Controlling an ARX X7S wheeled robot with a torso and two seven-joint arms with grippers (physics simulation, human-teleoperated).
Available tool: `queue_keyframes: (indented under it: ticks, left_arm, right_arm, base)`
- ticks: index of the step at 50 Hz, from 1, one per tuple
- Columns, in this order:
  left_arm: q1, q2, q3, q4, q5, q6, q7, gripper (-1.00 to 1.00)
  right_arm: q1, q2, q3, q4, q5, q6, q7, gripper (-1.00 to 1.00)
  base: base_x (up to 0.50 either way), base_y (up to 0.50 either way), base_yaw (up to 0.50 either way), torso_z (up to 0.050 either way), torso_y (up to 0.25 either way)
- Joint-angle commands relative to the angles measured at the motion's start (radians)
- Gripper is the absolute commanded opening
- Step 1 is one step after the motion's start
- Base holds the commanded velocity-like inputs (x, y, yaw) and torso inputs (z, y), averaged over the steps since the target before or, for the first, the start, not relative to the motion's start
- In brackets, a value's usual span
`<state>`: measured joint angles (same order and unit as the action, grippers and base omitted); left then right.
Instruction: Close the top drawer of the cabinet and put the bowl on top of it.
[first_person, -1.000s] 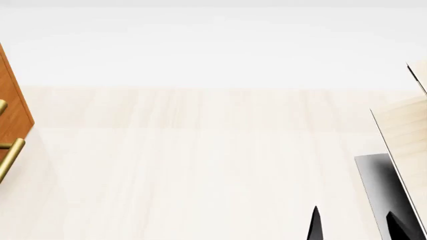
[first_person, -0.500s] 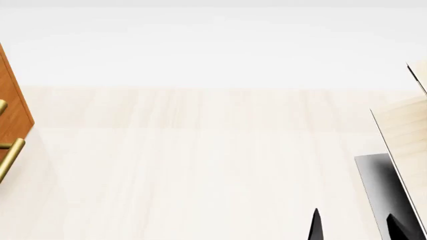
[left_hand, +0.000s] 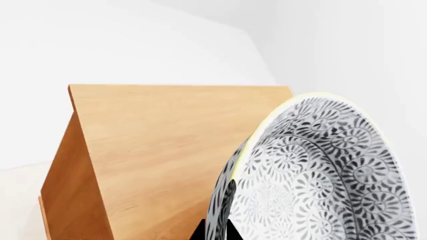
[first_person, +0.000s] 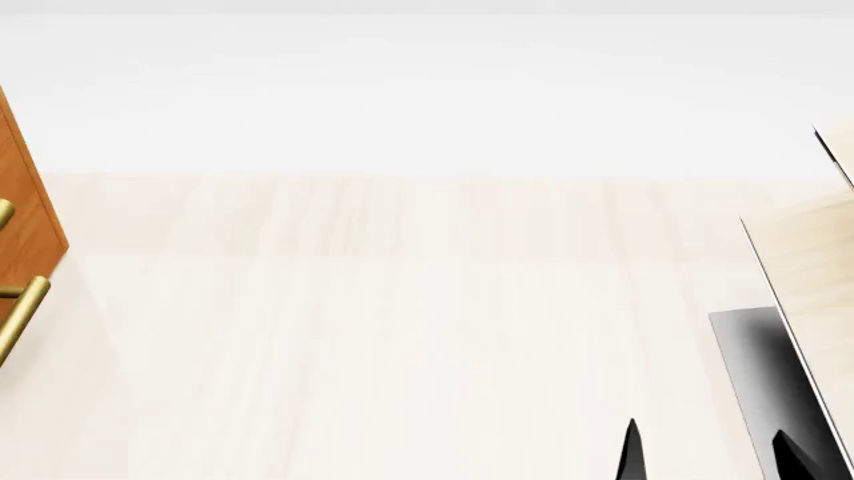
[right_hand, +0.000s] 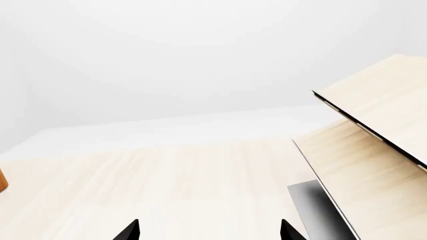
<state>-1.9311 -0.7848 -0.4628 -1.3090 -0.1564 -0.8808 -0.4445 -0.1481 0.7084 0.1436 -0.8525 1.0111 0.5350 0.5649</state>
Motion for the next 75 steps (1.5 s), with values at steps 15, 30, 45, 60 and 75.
queue_keyframes:
  ticks: [15,30,45,60,75]
  left_arm:
    - [0.021,-0.005,-0.071,0.003,0.041,0.009,0.024,-1.00]
    - [0.013,-0.001,-0.077,0.003,0.075,0.005,0.039,1.00]
    - [0.019,0.007,-0.085,0.004,0.092,-0.001,0.056,1.00]
    - [-0.013,0.016,-0.078,0.015,0.105,-0.030,0.057,1.00]
    - [0.022,0.045,-0.070,0.172,0.103,-0.159,0.067,1.00]
  right_arm:
    - [-0.001,0.002,-0.004,0.005,0.001,-0.007,-0.002,1.00]
    - [-0.009,-0.001,-0.008,0.012,-0.009,-0.017,-0.011,1.00]
    - [-0.018,-0.006,-0.009,0.021,-0.017,-0.030,-0.020,1.00]
    - [-0.028,-0.011,-0.010,0.036,-0.026,-0.046,-0.038,1.00]
    - [-0.019,-0.013,-0.014,0.057,-0.027,-0.055,-0.054,1.00]
  base:
    - [0.00,0.00,0.00,0.000,0.000]
    - [0.00,0.00,0.00,0.000,0.000]
    - [0.00,0.00,0.00,0.000,0.000]
    - [0.00,0.00,0.00,0.000,0.000]
    - [0.00,0.00,0.00,0.000,0.000]
